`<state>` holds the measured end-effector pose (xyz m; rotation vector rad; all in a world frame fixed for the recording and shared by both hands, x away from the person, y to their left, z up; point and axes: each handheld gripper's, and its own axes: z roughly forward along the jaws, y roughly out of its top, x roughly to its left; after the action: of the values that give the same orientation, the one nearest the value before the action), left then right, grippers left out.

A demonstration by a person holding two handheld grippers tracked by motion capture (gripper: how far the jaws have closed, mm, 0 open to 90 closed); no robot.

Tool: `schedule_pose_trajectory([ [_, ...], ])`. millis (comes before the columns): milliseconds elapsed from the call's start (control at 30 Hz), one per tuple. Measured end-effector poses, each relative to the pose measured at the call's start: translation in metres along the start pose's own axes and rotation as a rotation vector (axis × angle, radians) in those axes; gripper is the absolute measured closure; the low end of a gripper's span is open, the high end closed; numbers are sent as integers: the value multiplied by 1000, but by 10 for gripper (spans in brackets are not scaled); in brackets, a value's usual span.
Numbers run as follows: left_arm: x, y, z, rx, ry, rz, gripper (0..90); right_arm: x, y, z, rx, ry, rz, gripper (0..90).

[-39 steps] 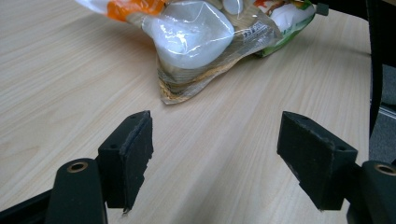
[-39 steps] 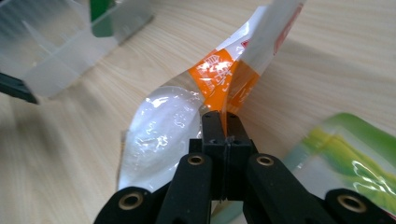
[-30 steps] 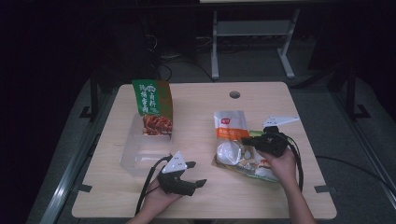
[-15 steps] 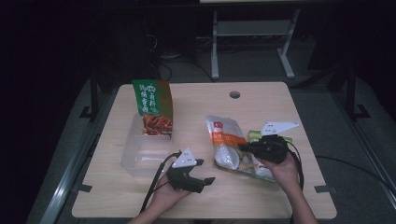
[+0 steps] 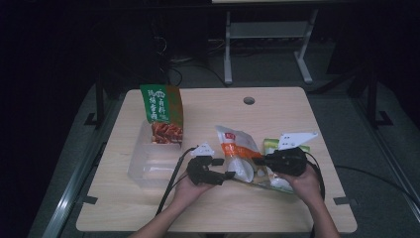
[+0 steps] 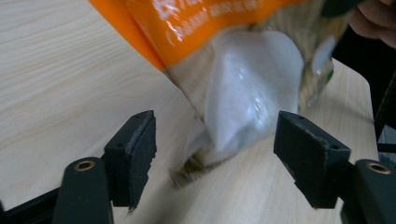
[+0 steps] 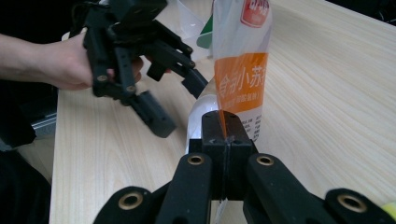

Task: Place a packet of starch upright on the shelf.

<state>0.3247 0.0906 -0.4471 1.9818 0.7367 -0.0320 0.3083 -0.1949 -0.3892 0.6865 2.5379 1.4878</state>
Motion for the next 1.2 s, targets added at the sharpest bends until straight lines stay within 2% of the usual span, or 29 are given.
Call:
schedule_pose_trajectory([
  [67,4,2,3,-5,-31,-22,352,0,-1,0,1,8,-4,894],
  [100,4,2,3,-5,-31,-22,393,-1,-1,0,3,5,-7,894],
  [133,8,4,5,-3,-65,-23,442,-1,-1,0,7,1,-7,894],
  [167,8,5,6,-1,-72,-15,506,-1,-1,0,8,-4,-4,894],
  [267,4,6,10,-6,-58,-3,664,-2,-2,0,8,-15,1,895],
  [333,3,6,10,-10,-48,7,701,-2,-3,0,15,-20,2,894],
  [400,3,7,8,-27,-35,7,786,-3,-3,1,15,-25,-5,894],
  [467,3,8,5,-31,-23,1,871,-3,-3,1,18,-37,9,894],
  [633,1,9,2,-17,-2,32,895,-4,-3,3,14,-51,25,895],
  [733,-4,9,0,-20,45,65,899,-4,-2,6,18,-73,39,895],
  [833,-7,9,-1,-21,62,83,900,-5,-2,7,17,-80,52,895],
  [900,-11,9,-2,-15,84,118,900,-6,-2,8,19,-86,62,895],
  [1200,-14,7,-7,-30,136,135,900,-7,2,17,43,-72,91,880],
])
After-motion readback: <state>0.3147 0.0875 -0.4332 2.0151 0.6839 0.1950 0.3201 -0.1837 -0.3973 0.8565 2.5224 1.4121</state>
